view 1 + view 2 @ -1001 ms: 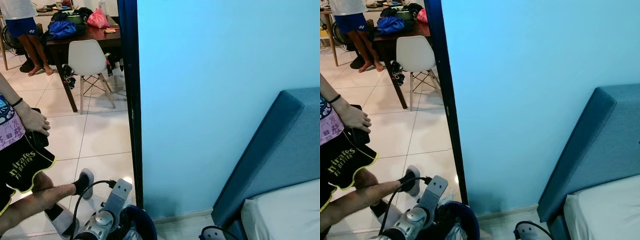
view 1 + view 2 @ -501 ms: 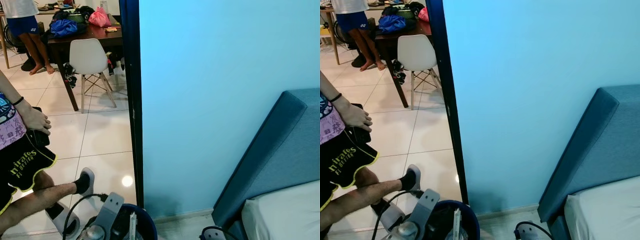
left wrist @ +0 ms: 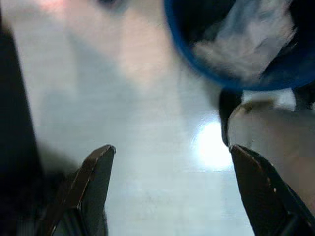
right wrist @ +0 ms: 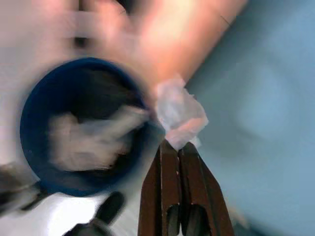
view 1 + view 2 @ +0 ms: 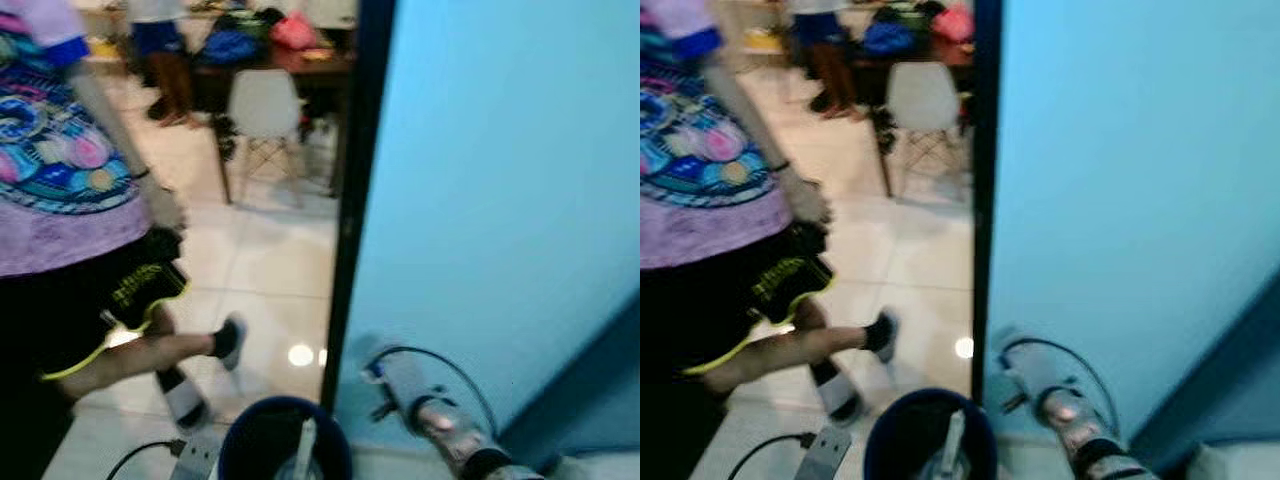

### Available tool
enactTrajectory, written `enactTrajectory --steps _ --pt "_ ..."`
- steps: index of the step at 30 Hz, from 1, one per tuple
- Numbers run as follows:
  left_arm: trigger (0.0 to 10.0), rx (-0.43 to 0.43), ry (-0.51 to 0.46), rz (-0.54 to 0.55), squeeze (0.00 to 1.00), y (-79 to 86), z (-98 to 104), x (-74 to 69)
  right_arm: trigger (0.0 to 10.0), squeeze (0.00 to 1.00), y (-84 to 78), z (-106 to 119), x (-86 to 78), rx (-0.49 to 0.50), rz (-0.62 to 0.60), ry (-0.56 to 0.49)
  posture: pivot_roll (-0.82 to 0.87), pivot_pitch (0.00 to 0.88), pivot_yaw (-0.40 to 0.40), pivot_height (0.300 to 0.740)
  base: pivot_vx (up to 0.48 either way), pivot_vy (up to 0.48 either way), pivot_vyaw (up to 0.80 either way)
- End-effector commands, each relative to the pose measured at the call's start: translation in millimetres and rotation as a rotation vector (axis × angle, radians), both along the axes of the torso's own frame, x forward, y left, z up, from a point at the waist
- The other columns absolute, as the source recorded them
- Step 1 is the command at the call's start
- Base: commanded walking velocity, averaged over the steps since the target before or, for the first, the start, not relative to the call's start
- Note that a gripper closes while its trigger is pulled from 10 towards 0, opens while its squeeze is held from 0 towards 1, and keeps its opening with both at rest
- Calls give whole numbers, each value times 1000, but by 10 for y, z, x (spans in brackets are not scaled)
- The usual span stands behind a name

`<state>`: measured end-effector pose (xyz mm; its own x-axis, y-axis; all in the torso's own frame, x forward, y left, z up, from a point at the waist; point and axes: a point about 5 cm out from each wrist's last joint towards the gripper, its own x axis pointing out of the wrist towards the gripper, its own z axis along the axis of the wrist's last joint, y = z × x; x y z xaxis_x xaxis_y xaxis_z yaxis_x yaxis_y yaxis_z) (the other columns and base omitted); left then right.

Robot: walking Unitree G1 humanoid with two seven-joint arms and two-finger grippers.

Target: Clean up the room

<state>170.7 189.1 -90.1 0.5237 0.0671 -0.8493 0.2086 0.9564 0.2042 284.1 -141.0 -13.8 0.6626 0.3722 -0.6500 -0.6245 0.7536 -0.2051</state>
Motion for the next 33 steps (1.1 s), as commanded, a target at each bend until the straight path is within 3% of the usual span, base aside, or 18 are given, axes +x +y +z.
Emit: enactTrajectory --steps 1,2,4,6,13,24,25,26,28,29,30,31,32,33 --pt "10000 6 32 25 0 51 -35 -94 10000 0 -14 -50 -65 -31 96 64 -58 76 -38 735 0 0 800" --pt "10000 6 32 25 0 51 -35 -94 10000 0 -14 -50 -65 -31 96 64 -58 76 -38 735 0 0 800" --pt "10000 7 59 27 0 63 -75 -201 10000 0 81 -38 -65 -116 278 119 -48 70 -45 735 0 0 800" --pt "10000 9 68 23 0 65 -89 -238 10000 0 76 -39 -64 -159 317 130 -44 66 -49 735 0 0 800" --pt "10000 25 89 -26 0 83 -118 -334 10000 0 42 62 97 -267 233 -2 -38 57 -50 735 0 0 114" --pt "10000 27 74 -68 0 24 -92 -236 10000 0 376 214 214 -133 248 -58 -21 62 -58 735 0 0 0" --pt "10000 22 72 -74 0 -14 -90 -216 10000 20 468 278 258 -68 224 -77 -13 69 -64 735 0 0 0" --pt "10000 20 72 -77 0 -32 -92 -215 10000 180 500 305 279 -50 211 -87 -10 71 -65 735 0 0 0" --pt "10000 18 73 -79 0 -48 -94 -216 10000 180 524 330 300 -43 202 -101 -10 71 -65 735 0 0 0" --pt "10000 15 74 -81 0 -72 -100 -224 10000 635 551 364 329 -38 190 -118 -5 77 -69 735 0 0 0" --pt "10000 14 76 -82 0 -86 -104 -230 10000 635 566 384 345 -36 183 -129 -3 78 -69 735 0 0 0" --pt "10000 12 79 -83 0 -101 -110 -244 10000 933 582 413 372 -40 172 -149 1 82 -72 735 0 0 0" --pt "10000 11 81 -84 0 -109 -115 -254 10000 1000 592 431 387 -43 165 -161 3 83 -73 735 0 0 0" --pt "10000 11 81 -84 0 -109 -115 -254 10000 1000 592 431 387 -43 165 -161 3 83 -73 735 0 0 0"
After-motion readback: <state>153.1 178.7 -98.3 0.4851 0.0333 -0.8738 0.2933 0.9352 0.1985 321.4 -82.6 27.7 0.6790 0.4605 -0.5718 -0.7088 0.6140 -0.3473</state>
